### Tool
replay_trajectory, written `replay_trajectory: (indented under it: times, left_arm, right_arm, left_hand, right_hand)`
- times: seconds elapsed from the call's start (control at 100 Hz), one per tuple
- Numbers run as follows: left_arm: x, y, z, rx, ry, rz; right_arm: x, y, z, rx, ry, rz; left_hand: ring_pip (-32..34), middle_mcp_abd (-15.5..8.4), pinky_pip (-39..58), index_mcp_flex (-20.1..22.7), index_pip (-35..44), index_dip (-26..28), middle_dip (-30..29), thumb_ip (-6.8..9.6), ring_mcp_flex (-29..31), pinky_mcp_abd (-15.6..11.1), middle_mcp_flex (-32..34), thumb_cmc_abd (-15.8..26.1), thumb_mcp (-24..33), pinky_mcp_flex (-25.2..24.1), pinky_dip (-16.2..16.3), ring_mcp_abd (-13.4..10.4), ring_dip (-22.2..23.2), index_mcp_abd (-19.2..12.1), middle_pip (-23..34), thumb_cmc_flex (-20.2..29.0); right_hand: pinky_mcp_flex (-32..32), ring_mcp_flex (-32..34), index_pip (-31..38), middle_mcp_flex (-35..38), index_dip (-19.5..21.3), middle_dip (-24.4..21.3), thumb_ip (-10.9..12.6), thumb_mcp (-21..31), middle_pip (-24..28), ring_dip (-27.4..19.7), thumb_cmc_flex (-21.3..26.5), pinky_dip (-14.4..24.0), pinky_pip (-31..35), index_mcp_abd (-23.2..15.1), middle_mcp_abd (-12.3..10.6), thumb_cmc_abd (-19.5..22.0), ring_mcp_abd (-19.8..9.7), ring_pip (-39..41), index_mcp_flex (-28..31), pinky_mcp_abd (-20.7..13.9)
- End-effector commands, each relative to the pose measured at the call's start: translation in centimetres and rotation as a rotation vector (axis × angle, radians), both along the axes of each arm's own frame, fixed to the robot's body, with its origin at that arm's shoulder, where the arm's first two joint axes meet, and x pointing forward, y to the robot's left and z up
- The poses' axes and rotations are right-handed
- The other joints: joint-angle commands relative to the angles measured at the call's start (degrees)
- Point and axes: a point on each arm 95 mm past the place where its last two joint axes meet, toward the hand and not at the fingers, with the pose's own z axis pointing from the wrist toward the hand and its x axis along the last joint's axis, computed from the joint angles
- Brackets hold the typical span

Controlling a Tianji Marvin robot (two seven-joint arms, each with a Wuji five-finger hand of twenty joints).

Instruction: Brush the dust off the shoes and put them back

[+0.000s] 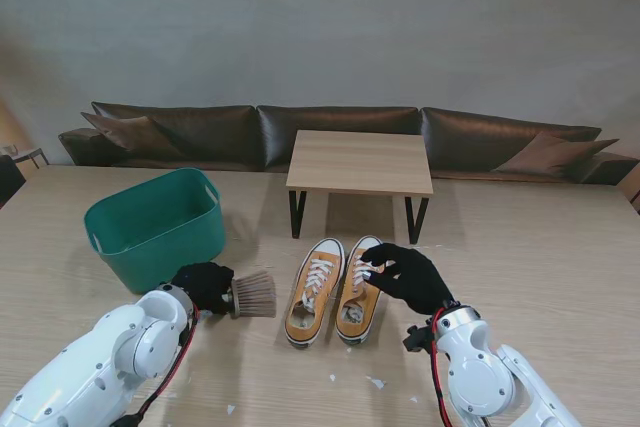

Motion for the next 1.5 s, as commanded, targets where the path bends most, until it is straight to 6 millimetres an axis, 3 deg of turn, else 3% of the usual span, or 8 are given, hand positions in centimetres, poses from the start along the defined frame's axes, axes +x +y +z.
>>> replay_trajectory:
  times: [0.0,0.14,0.22,0.44,1.03,1.49]
  left_arm:
    - [0.0,-0.7,0.5,-0.018,0.022,-0.004]
    - [0.1,-1.0,1.1,-0.084,0.028,0.019]
    - [0.1,-1.1,1.5,-0.121,0.015,0.033]
    - [0.0,-1.3,2.3,-0.198,0.003,0.067]
    - [-0.8,-1.5,5.7,-0.42,-0.053,0.124]
    - [1.0,-6.7,6.3,-0.578,0.011,0.1]
  right_arm:
    - [-0.3,0.4,-0.4,-0.001,0.022,0.017]
    - [-0.3,0.4,-0.5,-0.001,0.031,0.026]
    - [-0.3,0.4,-0.5,-0.002,0.033,0.028]
    - [-0.3,0.4,-0.6,-0.002,0.037,0.029]
    - [-0.4,0.5,-0.8,-0.006,0.053,0.04]
    - [0.2,0.1,-0.8,-0.008,0.053,0.012]
  left_hand:
    - [6.2,0.2,3.5,2.9,8.2,1.5,1.0,0.19,5.6,0.5,2.4,-0.8,7.0,2.8,-1.5,-2.7,2.2,-4.4,-0.2,7.2]
    - [11.1,0.3,2.5,4.1,8.5,-0.4,1.5,0.3,5.7,1.0,3.2,-2.4,8.2,5.3,-2.6,-5.9,3.3,-4.6,-2.0,7.9]
    - [11.4,0.1,2.3,4.7,9.4,-3.7,1.5,0.19,5.8,1.1,4.0,-3.6,8.8,6.4,-3.2,-6.2,2.2,-5.0,-3.4,8.1]
    - [13.1,0.2,2.6,6.1,14.5,-19.2,1.0,0.23,5.9,2.0,5.2,-6.0,9.8,9.3,-4.1,-6.2,0.2,-5.3,-5.9,9.2]
    - [14.9,1.2,2.8,6.9,14.7,-21.0,0.7,-0.02,6.0,2.0,5.8,-6.8,9.1,10.3,-4.1,-5.8,-0.3,-4.1,-5.8,10.3]
    - [15.2,1.8,2.9,7.1,14.2,-21.4,0.5,0.04,5.9,3.4,5.9,-6.6,8.3,10.1,-3.8,-5.6,-0.6,-3.1,-5.8,10.7]
  right_hand:
    - [-14.9,1.5,0.6,0.5,-1.1,-0.6,1.5,0.2,0.1,0.4,-1.3,0.7,0.0,0.3,0.7,1.6,0.3,0.8,-1.6,0.9]
    - [-14.9,1.5,0.6,0.4,-1.3,-0.6,1.6,0.2,0.1,0.4,-1.3,0.7,0.1,0.3,0.7,1.9,0.3,0.8,-1.8,0.9]
    - [-14.9,1.5,0.7,0.4,-1.3,-0.6,1.6,0.2,0.2,0.4,-1.3,0.7,0.1,0.4,0.7,2.0,0.3,0.8,-1.9,0.9]
    - [-14.8,1.4,0.9,0.4,-1.4,-0.7,1.6,0.2,0.2,0.4,-1.4,0.6,0.2,0.5,0.9,2.3,0.3,0.9,-1.8,0.9]
    - [-15.0,1.3,1.0,0.2,-1.7,-0.7,1.7,0.1,0.3,0.3,-1.5,0.6,0.3,0.5,0.9,2.7,0.4,0.9,-2.0,0.8]
    - [-15.0,1.2,1.0,0.3,-1.8,-0.8,1.8,0.2,0.3,0.3,-1.6,0.5,0.3,0.7,0.9,2.9,0.5,0.9,-1.7,0.9]
